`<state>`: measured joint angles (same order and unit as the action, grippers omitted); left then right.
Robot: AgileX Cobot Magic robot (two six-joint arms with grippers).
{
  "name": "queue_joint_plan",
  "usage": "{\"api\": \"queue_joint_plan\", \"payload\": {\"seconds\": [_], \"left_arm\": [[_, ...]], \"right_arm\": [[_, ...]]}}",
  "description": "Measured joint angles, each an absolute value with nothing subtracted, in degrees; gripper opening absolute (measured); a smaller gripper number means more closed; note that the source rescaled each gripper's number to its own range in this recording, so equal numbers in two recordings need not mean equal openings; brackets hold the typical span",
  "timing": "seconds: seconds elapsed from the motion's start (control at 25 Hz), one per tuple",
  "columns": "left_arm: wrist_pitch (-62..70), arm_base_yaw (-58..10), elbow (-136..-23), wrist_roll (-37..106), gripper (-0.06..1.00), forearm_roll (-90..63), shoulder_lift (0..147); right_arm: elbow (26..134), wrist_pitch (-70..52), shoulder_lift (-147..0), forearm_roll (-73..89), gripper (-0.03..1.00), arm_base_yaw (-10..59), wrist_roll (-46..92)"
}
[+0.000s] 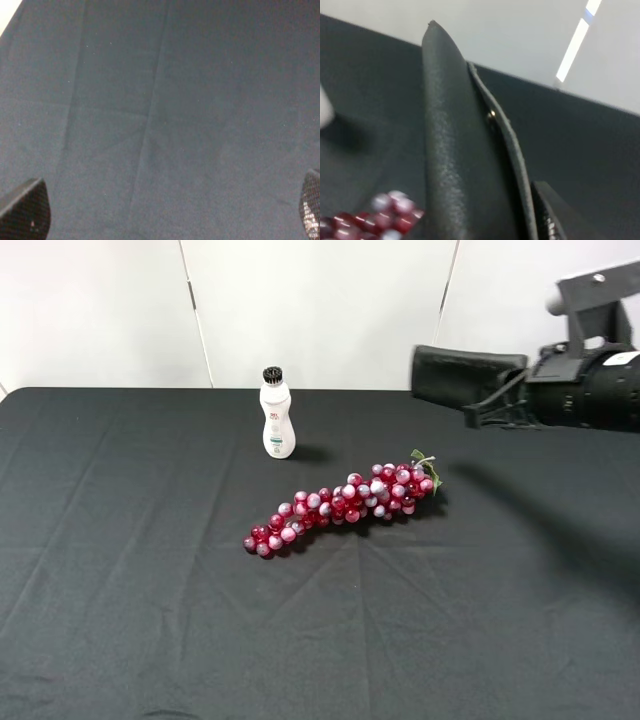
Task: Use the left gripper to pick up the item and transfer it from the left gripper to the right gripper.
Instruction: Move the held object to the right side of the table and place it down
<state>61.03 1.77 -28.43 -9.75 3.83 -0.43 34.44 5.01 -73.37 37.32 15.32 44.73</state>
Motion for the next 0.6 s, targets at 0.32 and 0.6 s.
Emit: {"api": "queue_joint_plan", "payload": {"seconds": [0.32,0.6], "left_arm": [[61.03,1.77,-28.43,-9.75,1.00,3.83,-0.43],[61.03,1.77,-28.43,-9.75,1.00,3.83,-0.43]], "right_arm": [[34.44,-4.50,-73.37,37.19,0.01,3.43,44.73],[34.44,-13.38,-73.37,35.03,0.01,-2.37,44.73]]}}
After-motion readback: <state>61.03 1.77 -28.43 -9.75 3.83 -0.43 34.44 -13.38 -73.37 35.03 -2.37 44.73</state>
